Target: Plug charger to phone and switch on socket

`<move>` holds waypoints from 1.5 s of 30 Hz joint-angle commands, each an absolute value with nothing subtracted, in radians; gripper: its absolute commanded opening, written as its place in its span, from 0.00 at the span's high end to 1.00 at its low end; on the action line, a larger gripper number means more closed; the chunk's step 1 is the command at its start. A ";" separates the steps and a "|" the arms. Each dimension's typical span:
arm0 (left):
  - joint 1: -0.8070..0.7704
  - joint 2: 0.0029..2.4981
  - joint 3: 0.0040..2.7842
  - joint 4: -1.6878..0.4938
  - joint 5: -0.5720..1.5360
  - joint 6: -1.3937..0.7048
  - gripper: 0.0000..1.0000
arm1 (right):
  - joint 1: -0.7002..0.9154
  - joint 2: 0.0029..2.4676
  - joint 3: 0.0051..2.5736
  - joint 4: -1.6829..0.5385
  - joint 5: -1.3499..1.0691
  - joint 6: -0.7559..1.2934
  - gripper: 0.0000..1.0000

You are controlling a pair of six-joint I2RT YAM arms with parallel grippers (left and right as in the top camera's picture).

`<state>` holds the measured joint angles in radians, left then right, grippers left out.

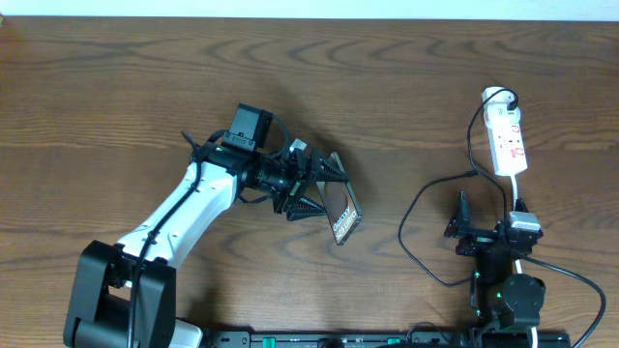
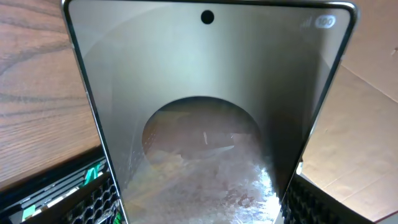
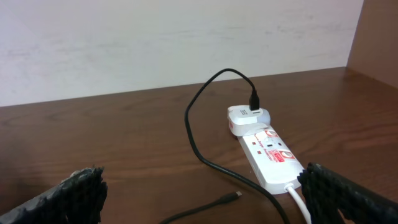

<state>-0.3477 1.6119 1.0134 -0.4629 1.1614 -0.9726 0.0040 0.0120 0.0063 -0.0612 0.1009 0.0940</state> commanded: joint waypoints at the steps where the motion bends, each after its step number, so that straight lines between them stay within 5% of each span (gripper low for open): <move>1: -0.343 1.584 1.040 -0.457 1.224 -0.982 0.45 | 0.014 0.007 0.005 -0.065 0.098 0.081 0.01; 45: -0.342 1.584 1.040 -0.231 1.158 -0.987 0.44 | 0.014 0.007 0.005 -0.065 0.098 0.081 0.01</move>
